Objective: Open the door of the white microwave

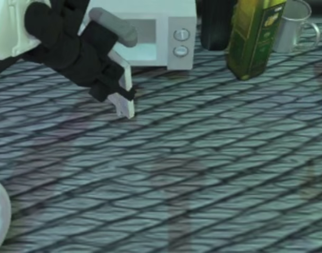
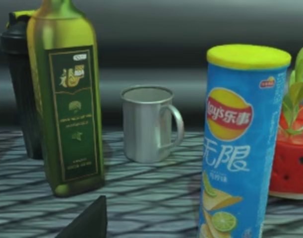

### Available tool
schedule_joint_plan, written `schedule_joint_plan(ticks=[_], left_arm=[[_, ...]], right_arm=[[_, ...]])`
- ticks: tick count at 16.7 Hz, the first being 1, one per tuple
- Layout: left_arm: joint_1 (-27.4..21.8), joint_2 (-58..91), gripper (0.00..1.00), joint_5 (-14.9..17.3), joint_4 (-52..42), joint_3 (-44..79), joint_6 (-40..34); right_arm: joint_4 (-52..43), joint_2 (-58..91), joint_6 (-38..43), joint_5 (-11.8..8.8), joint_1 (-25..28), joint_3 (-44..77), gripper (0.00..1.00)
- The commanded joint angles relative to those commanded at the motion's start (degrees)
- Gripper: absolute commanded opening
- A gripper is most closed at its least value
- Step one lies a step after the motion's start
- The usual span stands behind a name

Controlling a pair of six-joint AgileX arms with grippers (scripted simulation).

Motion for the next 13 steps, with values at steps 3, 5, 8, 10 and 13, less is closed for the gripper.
schedule_joint_plan(ticks=[3,5,8,10,13], left_arm=[[0.0,0.0,0.0,0.0,0.0,0.0,0.0],[0.0,0.0,0.0,0.0,0.0,0.0,0.0],[-0.26,0.15,0.0,0.37,-0.04,-0.29,-0.23],[0.0,-0.07,0.0,0.74,-0.14,-0.36,0.63],[1.42,-0.76,0.0,2.29,-0.85,-0.97,4.06]], right_arm=[[0.0,0.0,0.0,0.0,0.0,0.0,1.0],[0.0,0.0,0.0,0.0,0.0,0.0,1.0],[0.0,0.0,0.0,0.0,0.0,0.0,1.0],[0.0,0.0,0.0,0.0,0.0,0.0,1.0],[0.0,0.0,0.0,0.0,0.0,0.0,1.0]])
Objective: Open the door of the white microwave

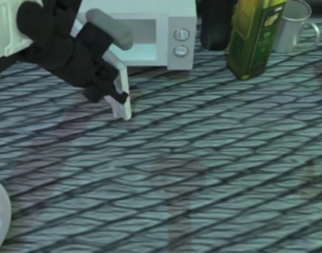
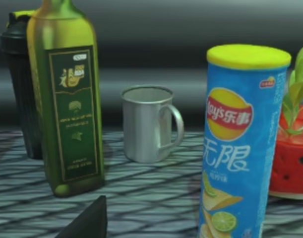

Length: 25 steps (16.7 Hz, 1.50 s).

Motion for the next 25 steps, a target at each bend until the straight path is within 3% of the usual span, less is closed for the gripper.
schedule_joint_plan(ticks=[4,25], left_arm=[[1.63,-0.77,0.0,1.73,-0.75,-0.64,3.68],[1.66,-0.79,0.0,1.76,-0.77,-0.65,3.74]], right_arm=[[0.0,0.0,0.0,0.0,0.0,0.0,1.0],[0.0,0.0,0.0,0.0,0.0,0.0,1.0]])
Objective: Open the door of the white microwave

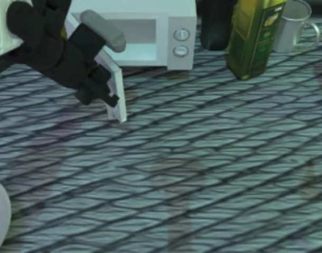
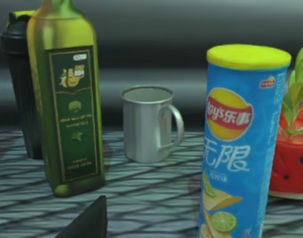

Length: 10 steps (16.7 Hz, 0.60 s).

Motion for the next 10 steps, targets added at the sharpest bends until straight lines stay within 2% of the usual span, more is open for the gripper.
schedule_joint_plan(ticks=[5,10], left_arm=[[-0.18,0.1,0.0,0.39,-0.09,-0.26,0.0],[2.05,-0.46,0.0,2.67,-1.68,-0.49,5.49]], right_arm=[[0.0,0.0,0.0,0.0,0.0,0.0,1.0],[0.0,0.0,0.0,0.0,0.0,0.0,1.0]])
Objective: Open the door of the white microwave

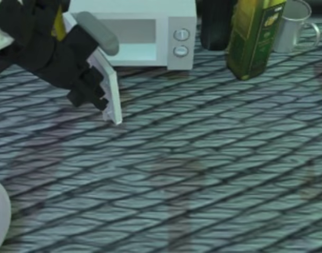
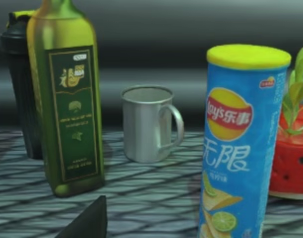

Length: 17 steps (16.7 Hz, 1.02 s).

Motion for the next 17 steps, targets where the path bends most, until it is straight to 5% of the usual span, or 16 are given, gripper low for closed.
schedule_joint_plan(ticks=[17], left_arm=[[1.27,-0.29,0.0,1.23,-0.84,-0.11,2.83]], right_arm=[[0.0,0.0,0.0,0.0,0.0,0.0,1.0]])
